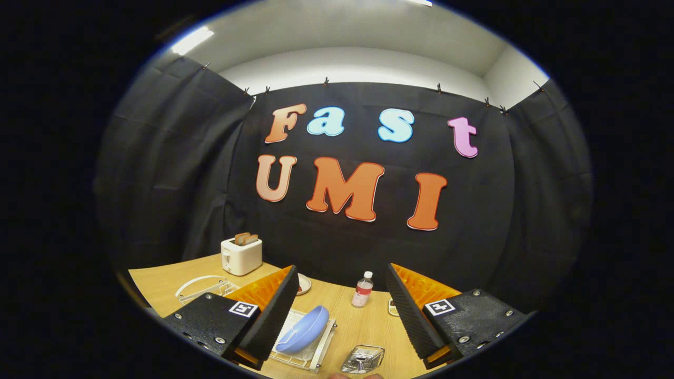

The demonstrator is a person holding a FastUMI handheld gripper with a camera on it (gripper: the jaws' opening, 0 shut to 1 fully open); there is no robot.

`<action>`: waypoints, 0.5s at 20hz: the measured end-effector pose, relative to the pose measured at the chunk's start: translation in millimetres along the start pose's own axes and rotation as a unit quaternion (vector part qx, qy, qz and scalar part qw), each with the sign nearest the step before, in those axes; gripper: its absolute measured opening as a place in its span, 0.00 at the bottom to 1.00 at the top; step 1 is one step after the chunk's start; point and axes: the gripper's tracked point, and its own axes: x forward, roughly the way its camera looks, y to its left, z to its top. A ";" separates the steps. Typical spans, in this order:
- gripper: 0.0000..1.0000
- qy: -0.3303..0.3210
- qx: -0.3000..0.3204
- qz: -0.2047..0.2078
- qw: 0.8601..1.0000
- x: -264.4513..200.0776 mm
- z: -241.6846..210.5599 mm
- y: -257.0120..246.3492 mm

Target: Take the plate from the dish rack, then take the spoon from the basket and place it into the plate.

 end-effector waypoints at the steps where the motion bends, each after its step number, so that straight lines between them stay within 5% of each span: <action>1: 0.99 0.020 0.003 0.006 1.000 3.6 -7.6 2.9; 10: 0.88 0.193 0.021 0.070 0.979 38.2 -72.8 41.5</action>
